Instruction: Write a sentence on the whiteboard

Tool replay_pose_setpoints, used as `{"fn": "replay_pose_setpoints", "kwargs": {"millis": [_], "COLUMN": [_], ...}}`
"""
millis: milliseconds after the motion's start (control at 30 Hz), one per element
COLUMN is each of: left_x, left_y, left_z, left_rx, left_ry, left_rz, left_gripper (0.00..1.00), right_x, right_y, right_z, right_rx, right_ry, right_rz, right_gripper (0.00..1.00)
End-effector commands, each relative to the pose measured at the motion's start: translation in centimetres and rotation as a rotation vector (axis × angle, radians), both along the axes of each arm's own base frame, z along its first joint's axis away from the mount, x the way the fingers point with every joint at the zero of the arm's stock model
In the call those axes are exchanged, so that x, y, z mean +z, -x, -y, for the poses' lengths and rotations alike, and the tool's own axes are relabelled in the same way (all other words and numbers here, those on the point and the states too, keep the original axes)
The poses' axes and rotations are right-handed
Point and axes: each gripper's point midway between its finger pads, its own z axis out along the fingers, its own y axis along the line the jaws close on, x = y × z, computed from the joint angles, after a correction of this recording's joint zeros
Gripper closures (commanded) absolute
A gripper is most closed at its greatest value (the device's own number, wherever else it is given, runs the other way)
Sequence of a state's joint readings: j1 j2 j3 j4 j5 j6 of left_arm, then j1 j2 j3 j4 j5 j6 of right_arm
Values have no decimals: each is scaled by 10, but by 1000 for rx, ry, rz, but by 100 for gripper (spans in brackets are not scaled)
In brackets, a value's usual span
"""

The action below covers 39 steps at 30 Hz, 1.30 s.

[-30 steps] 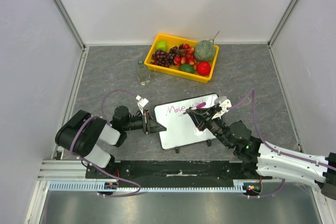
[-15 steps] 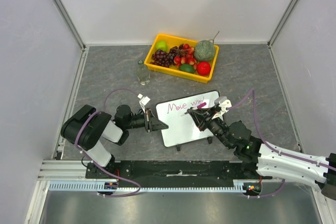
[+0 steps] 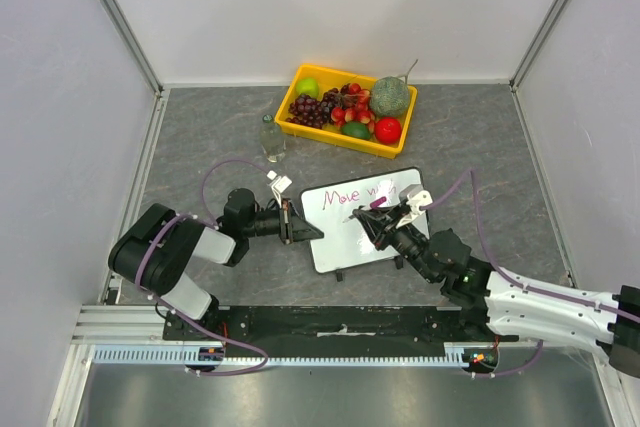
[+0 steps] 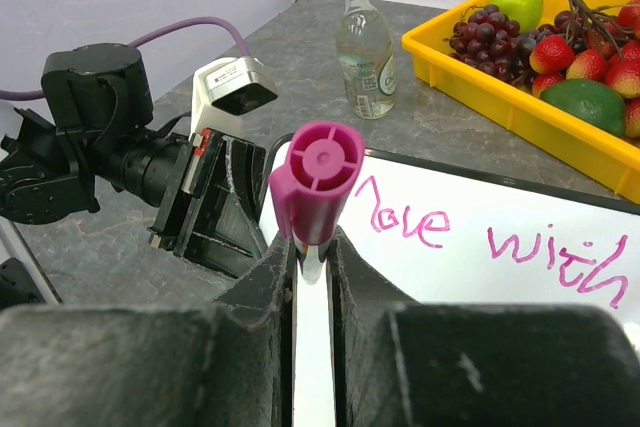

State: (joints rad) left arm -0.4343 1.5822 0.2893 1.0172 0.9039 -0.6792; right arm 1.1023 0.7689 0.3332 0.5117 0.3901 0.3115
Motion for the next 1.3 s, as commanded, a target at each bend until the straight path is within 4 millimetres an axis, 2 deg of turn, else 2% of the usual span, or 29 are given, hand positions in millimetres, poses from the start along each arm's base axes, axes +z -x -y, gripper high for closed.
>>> {"fn": "replay_pose_setpoints", "kwargs": {"millis": [0, 133, 200, 267, 333, 433, 533, 833, 1000, 1133, 1267], "left_x": [-28, -26, -23, -17, -10, -1, 6, 29, 50, 97, 145], "left_y": [-15, -11, -9, -8, -8, -11, -14, -23, -23, -15, 6], "left_z": [-12, -14, -15, -16, -17, -18, -21, -30, -54, -64, -39], "left_rx": [92, 97, 100, 108, 117, 137, 157, 219, 334, 368, 243], "left_ry": [-113, -107, -100, -90, -88, -94, -108, -116, -209, -188, -47], "left_rz": [23, 17, 16, 26, 36, 60, 82, 165, 256, 404, 505], "left_gripper": [98, 98, 86, 66, 56, 44, 38, 36, 36, 34, 33], "right_x": [22, 20, 22, 22, 23, 19, 17, 24, 34, 40, 50], "right_y": [-1, -6, -7, -8, -8, -8, -7, 0, 9, 13, 20], "right_z": [-6, -14, -18, -21, -22, -22, -21, -27, -30, -33, -39], "right_rx": [12, 7, 10, 16, 18, 18, 18, 77, 140, 178, 247], "right_ry": [-54, -50, -49, -46, -43, -41, -52, -77, -71, -85, -111], "right_rz": [65, 79, 82, 81, 78, 66, 54, 38, 19, -2, -11], "right_gripper": [100, 100, 100, 100, 100, 100, 100, 100, 100, 100, 100]}}
